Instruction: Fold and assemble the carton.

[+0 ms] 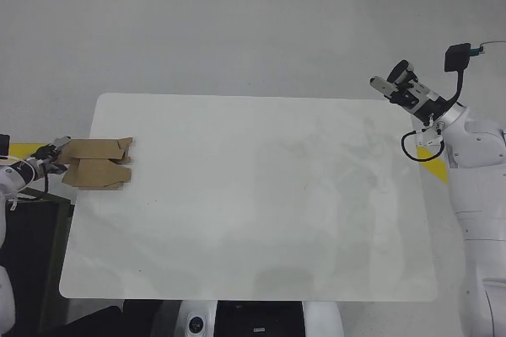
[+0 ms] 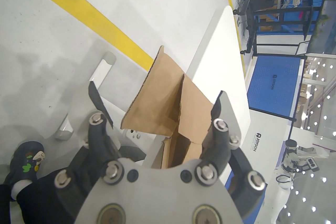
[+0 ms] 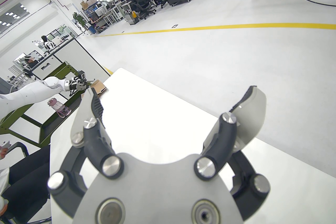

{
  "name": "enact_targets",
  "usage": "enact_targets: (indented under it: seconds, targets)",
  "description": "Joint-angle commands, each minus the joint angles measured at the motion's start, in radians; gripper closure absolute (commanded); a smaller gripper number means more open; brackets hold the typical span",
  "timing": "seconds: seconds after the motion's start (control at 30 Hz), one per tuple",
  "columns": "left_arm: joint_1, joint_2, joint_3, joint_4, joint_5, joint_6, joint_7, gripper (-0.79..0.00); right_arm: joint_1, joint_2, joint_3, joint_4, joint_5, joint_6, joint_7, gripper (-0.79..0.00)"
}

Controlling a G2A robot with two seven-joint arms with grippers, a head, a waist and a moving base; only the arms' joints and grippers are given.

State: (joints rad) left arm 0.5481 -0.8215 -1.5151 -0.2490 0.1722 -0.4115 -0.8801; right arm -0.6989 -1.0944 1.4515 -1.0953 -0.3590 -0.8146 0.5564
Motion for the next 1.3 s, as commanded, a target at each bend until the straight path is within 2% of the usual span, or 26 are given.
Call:
enact_targets:
  seconds: [0.0, 0.03, 0.07, 0.1, 0.5, 0.8, 1.0, 1.27]
  targets:
    - [-0.001, -0.001, -0.003, 0.004, -0.014, 0.002, -0.003, -0.219, 0.0, 0.0, 0.0, 0.0, 0.0, 0.0, 0.0, -0.785]
    - [-0.001, -0.001, -0.003, 0.004, -0.018, 0.002, -0.004, -0.099, 0.0, 0.0, 0.0, 0.0, 0.0, 0.0, 0.0, -0.785]
    - [-0.001, -0.001, -0.004, 0.005, -0.022, 0.003, -0.005, -0.022, 0.0, 0.0, 0.0, 0.0, 0.0, 0.0, 0.0, -0.785]
    - [-0.001, -0.001, -0.005, 0.005, -0.026, 0.003, -0.007, 0.0, 0.0, 0.0, 0.0, 0.0, 0.0, 0.0, 0.0, -0.785]
    - [-0.013, 0.0, -0.033, -0.007, -0.129, -0.02, -0.044, 0.0, 0.0, 0.0, 0.0, 0.0, 0.0, 0.0, 0.0, -0.785]
    - [-0.063, 0.0, -0.051, -0.1, -0.218, -0.063, -0.097, 0.0, 0.0, 0.0, 0.0, 0.0, 0.0, 0.0, 0.0, -0.785]
    - [-0.101, -0.03, -0.014, -0.19, -0.284, -0.085, -0.165, 0.0, 0.0, 0.0, 0.0, 0.0, 0.0, 0.0, 0.0, -0.785]
    - [-0.131, -0.097, 0.114, -0.327, -0.348, -0.106, -0.221, 0.0, 0.0, 0.0, 0.0, 0.0, 0.0, 0.0, 0.0, -0.785]
